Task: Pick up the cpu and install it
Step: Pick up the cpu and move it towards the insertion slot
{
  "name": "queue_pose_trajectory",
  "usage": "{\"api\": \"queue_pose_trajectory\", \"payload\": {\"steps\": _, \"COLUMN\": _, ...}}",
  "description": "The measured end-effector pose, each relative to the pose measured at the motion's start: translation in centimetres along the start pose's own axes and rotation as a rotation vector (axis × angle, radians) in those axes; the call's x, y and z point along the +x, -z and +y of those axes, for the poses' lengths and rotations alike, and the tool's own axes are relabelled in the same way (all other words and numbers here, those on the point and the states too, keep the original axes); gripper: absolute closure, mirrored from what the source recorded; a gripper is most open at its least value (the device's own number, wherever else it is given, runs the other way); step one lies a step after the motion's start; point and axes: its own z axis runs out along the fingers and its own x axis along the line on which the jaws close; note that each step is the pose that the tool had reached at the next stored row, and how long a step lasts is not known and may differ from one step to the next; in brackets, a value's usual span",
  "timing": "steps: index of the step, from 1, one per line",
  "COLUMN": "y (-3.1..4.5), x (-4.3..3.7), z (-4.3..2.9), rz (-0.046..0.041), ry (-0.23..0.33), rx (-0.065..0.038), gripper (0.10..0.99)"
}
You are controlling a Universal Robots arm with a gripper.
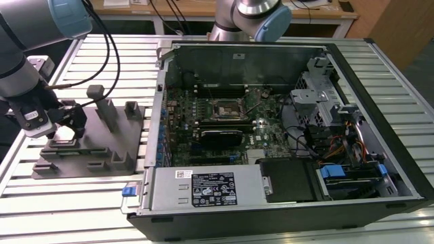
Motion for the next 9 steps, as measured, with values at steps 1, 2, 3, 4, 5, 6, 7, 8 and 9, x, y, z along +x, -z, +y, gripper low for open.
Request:
{"api": "queue_pose_trajectory", "payload": {"steps": 1, "y": 0.00, "x": 0.00, "z": 0.00, "rz": 0.0000, "ry": 0.000, "rx": 0.000, "gripper": 0.349}}
{"api": "queue_pose_trajectory", "payload": {"steps": 2, "y": 0.00, "x": 0.00, "z": 0.00, "rz": -0.0001, "ry": 0.000, "rx": 0.000, "gripper": 0.349}}
{"api": "queue_pose_trajectory", "payload": {"steps": 3, "y": 0.00, "x": 0.00, "z": 0.00, "rz": 0.0000, "ry": 0.000, "rx": 0.000, "gripper": 0.365}}
{"api": "queue_pose_trajectory", "payload": {"steps": 4, "y": 0.00, "x": 0.00, "z": 0.00, "rz": 0.0000, "ry": 0.000, "rx": 0.000, "gripper": 0.365}}
{"api": "queue_pose_trajectory", "payload": {"steps": 5, "y": 0.00, "x": 0.00, "z": 0.00, "rz": 0.0000, "ry": 0.000, "rx": 0.000, "gripper": 0.365}}
{"api": "queue_pose_trajectory", "payload": {"steps": 6, "y": 0.00, "x": 0.00, "z": 0.00, "rz": 0.0000, "ry": 0.000, "rx": 0.000, "gripper": 0.431}}
{"api": "queue_pose_trajectory", "payload": {"steps": 7, "y": 0.00, "x": 0.00, "z": 0.00, "rz": 0.0000, "ry": 0.000, "rx": 0.000, "gripper": 0.431}}
{"api": "queue_pose_trajectory", "payload": {"steps": 8, "y": 0.00, "x": 0.00, "z": 0.00, "rz": 0.0000, "ry": 0.000, "rx": 0.000, "gripper": 0.431}}
{"api": "queue_pose_trajectory", "payload": {"steps": 9, "y": 0.02, "x": 0.00, "z": 0.00, "rz": -0.0001, "ry": 0.000, "rx": 0.000, "gripper": 0.431}}
